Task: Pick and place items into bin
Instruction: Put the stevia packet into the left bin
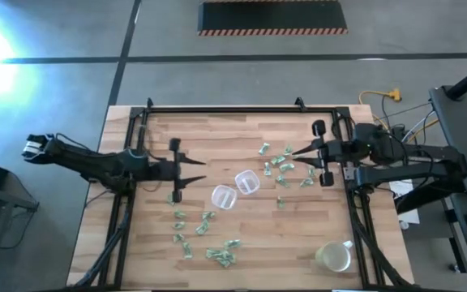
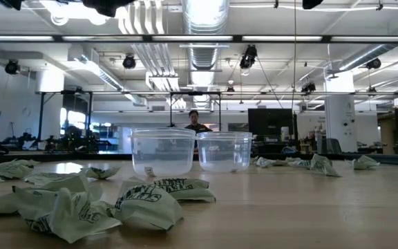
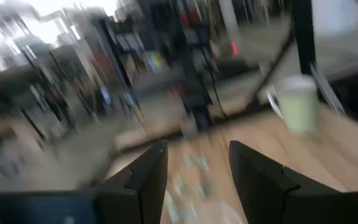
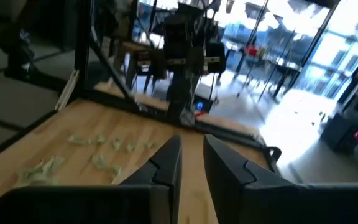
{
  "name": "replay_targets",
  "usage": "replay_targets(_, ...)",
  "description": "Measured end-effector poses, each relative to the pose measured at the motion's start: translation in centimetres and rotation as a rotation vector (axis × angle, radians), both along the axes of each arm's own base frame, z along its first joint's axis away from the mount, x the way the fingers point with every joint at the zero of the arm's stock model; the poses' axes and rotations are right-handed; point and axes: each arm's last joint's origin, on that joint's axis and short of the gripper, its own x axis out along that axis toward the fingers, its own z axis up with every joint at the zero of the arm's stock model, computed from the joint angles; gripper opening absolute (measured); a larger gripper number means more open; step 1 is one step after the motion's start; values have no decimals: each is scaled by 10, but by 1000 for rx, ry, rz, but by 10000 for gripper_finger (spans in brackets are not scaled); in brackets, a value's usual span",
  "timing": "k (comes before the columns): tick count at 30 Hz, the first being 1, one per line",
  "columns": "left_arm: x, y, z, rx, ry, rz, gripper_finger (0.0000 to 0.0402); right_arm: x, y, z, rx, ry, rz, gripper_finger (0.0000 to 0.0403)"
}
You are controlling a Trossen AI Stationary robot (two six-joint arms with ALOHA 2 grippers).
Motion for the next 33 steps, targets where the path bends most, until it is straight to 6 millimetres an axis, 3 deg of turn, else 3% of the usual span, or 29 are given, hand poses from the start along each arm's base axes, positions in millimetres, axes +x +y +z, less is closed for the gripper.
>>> replay_targets(6, 1, -9, -6, -57, 230, -25, 155, 6, -2, -11, 14, 150, -35, 57)
replay_targets(18, -18, -21, -43, -302, 611, 45, 155, 9, -1, -51, 29, 292, -29, 57)
replay_targets(25, -17, -36, -61, -385, 763, 49, 155, 12, -1, -72, 43, 294, -31, 57)
replay_targets(33, -12, -57, -90, -387, 950, 79, 155, 13, -1, -75, 51, 278, -31, 57)
